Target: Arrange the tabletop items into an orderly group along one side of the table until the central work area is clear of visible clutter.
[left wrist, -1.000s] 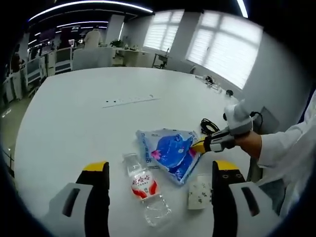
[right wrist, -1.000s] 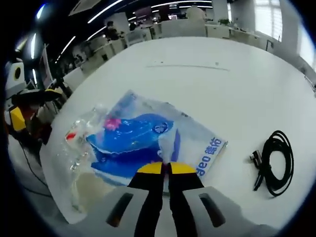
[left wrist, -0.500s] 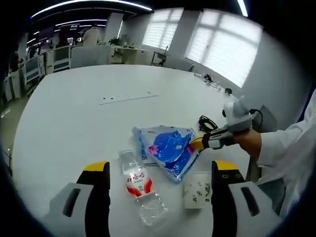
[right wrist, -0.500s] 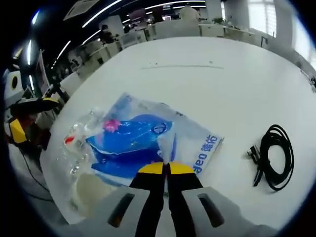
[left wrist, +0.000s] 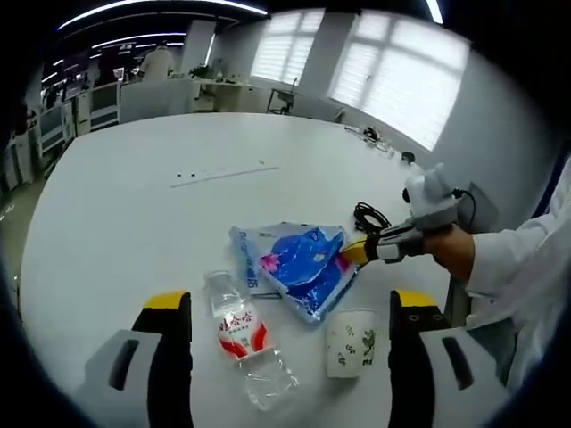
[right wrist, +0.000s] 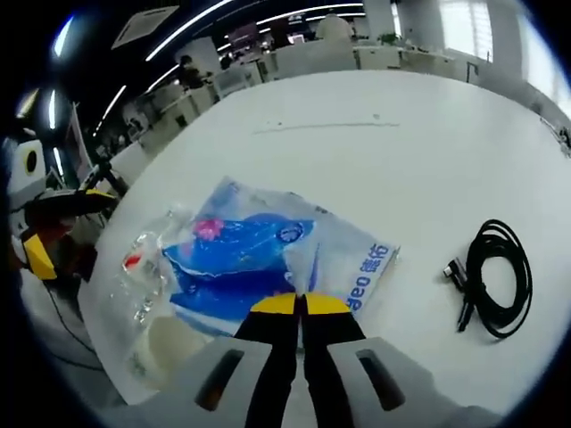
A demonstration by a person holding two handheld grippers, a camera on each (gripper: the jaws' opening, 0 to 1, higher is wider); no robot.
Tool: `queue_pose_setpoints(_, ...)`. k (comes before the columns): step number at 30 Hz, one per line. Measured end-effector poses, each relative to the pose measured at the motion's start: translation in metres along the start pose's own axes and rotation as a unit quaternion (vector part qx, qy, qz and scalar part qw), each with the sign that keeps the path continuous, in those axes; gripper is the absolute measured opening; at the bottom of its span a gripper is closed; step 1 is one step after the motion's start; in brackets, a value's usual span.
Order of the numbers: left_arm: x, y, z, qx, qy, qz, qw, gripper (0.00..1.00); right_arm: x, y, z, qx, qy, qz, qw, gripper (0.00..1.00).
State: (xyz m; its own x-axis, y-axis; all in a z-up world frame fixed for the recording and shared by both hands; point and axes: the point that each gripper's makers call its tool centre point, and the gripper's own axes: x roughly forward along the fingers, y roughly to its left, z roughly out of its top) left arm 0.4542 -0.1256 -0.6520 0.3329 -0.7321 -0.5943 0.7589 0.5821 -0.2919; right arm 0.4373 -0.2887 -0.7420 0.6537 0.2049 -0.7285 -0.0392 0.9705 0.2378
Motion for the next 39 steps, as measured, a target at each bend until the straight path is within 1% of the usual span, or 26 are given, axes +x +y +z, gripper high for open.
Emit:
queue_pose_setpoints(9, 0.006, -0.005, 0.006, 0.007, -0.002, -0.005, 1.0000, 0.93, -0.006, -0.001, 0.003, 0.007, -0.010, 0.003, 0.9999, 0.00)
queue_pose_setpoints(14, 0.010, -0.006, 0.006, 0.011, 0.000, -0.003, 0.9999, 0.88, -0.010, -0.003, 0.006, 0.011, -0.016, 0.003, 0.9998, 0.00)
queue_pose_setpoints(16, 0.012, -0.006, 0.006, 0.012, 0.004, -0.001, 0.9999, 0.85, -0.012, -0.004, 0.008, 0.011, -0.019, 0.003, 0.9998, 0.00)
queue_pose_setpoints(19, 0.015, -0.008, 0.007, 0.010, 0.000, 0.000, 0.9999, 0.83, -0.016, -0.004, 0.012, 0.013, -0.025, 0.004, 0.9996, 0.00)
queue_pose_setpoints(21, 0.018, -0.007, 0.007, 0.009, 0.005, 0.006, 0.9999, 0.77, -0.019, -0.002, 0.016, 0.015, -0.030, 0.005, 0.9994, 0.00)
queue_pose_setpoints(26, 0.026, -0.010, 0.011, 0.014, 0.006, 0.011, 0.9998, 0.67, -0.027, 0.003, 0.025, 0.014, -0.044, 0.011, 0.9989, 0.00)
queue_pose_setpoints(27, 0.027, -0.010, 0.010, 0.015, 0.011, 0.013, 0.9997, 0.63, -0.029, 0.003, 0.027, 0.016, -0.046, 0.012, 0.9987, 0.00)
queue_pose_setpoints(30, 0.031, -0.013, 0.010, 0.024, 0.018, 0.015, 0.9994, 0.55, -0.032, 0.003, 0.030, 0.018, -0.052, 0.013, 0.9984, 0.00)
queue_pose_setpoints(32, 0.033, -0.017, 0.013, 0.027, 0.012, 0.012, 0.9995, 0.49, -0.036, 0.002, 0.033, 0.020, -0.056, 0.013, 0.9982, 0.00)
queue_pose_setpoints(33, 0.034, -0.018, 0.013, 0.026, 0.015, 0.011, 0.9995, 0.42, -0.037, 0.002, 0.034, 0.020, -0.057, 0.013, 0.9981, 0.00)
queue_pose_setpoints(34, 0.035, -0.019, 0.012, 0.026, 0.020, 0.012, 0.9994, 0.38, -0.039, 0.001, 0.035, 0.021, -0.060, 0.013, 0.9979, 0.00)
queue_pose_setpoints(37, 0.039, -0.022, 0.014, 0.023, 0.015, 0.011, 0.9995, 0.32, -0.042, -0.001, 0.038, 0.024, -0.066, 0.013, 0.9974, 0.00)
queue_pose_setpoints(39, 0.041, -0.028, 0.015, 0.024, 0.014, 0.005, 0.9996, 0.27, -0.045, -0.003, 0.039, 0.026, -0.069, 0.014, 0.9972, 0.00)
